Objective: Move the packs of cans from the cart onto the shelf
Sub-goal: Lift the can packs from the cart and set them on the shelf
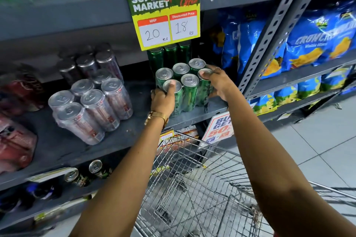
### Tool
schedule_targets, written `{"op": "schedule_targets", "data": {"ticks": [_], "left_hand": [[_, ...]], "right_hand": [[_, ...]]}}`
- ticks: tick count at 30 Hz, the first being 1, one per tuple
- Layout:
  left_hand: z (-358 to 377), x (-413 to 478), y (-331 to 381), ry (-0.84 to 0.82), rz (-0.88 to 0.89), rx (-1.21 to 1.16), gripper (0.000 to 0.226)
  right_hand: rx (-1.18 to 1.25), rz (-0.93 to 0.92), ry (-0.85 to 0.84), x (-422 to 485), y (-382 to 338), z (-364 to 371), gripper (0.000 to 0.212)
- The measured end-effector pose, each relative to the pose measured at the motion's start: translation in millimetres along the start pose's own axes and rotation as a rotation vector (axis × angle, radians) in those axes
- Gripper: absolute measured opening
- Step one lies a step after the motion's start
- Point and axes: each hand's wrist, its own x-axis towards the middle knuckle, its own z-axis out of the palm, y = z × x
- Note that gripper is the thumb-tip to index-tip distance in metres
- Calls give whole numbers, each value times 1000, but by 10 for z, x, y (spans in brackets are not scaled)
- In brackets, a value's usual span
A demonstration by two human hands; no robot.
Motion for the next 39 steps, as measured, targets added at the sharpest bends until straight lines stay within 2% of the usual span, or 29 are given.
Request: {"op": "schedule_targets", "data": {"ticks": [12, 19, 21, 23, 26, 28, 29, 31, 32, 33, 35, 37, 39], "left_hand": [[-72, 7, 45, -10, 32, 55, 62], [-138, -70, 67, -90, -22, -66, 66], [-198, -173, 50, -111, -14, -87, 68], [-347, -338, -35, -28, 40, -104, 64], [-746, -670, -248, 250, 242, -175, 49], [-1086, -870, -373, 502, 390, -132, 45], [-1248, -931, -429, 637, 408, -91, 47], [-1509, -966, -504, 861, 329, 1, 55], [-1617, -949, -532, 918, 221, 29, 60], [-1705, -898, -571, 914, 91, 36, 65], [-1846, -762, -642, 751, -117, -40, 70], [-1906, -621, -679, 516, -152, -222, 67], [-1903, -552, -692, 435, -122, -296, 65]], "right_hand": [[-58, 20, -16, 43, 51, -33, 58], [-101, -16, 40, -113, 16, 54, 54], [-346, -118, 189, -219, 11, 135, 56], [-545, -320, 389, -413, 14, 315, 55], [-414, -698, 494, -773, -23, 790, 41], [-315, -798, 397, -904, -79, 1189, 34], [-313, -786, 303, -930, -119, 1399, 35], [-370, -676, 75, -900, -194, 1790, 40], [-397, -599, -28, -877, -223, 1969, 43], [-413, -519, -109, -845, -242, 2122, 45], [-397, -387, -190, -785, -257, 2326, 45], [-333, -301, -183, -739, -254, 2407, 44], [-261, -261, -153, -708, -235, 2435, 43]]}}
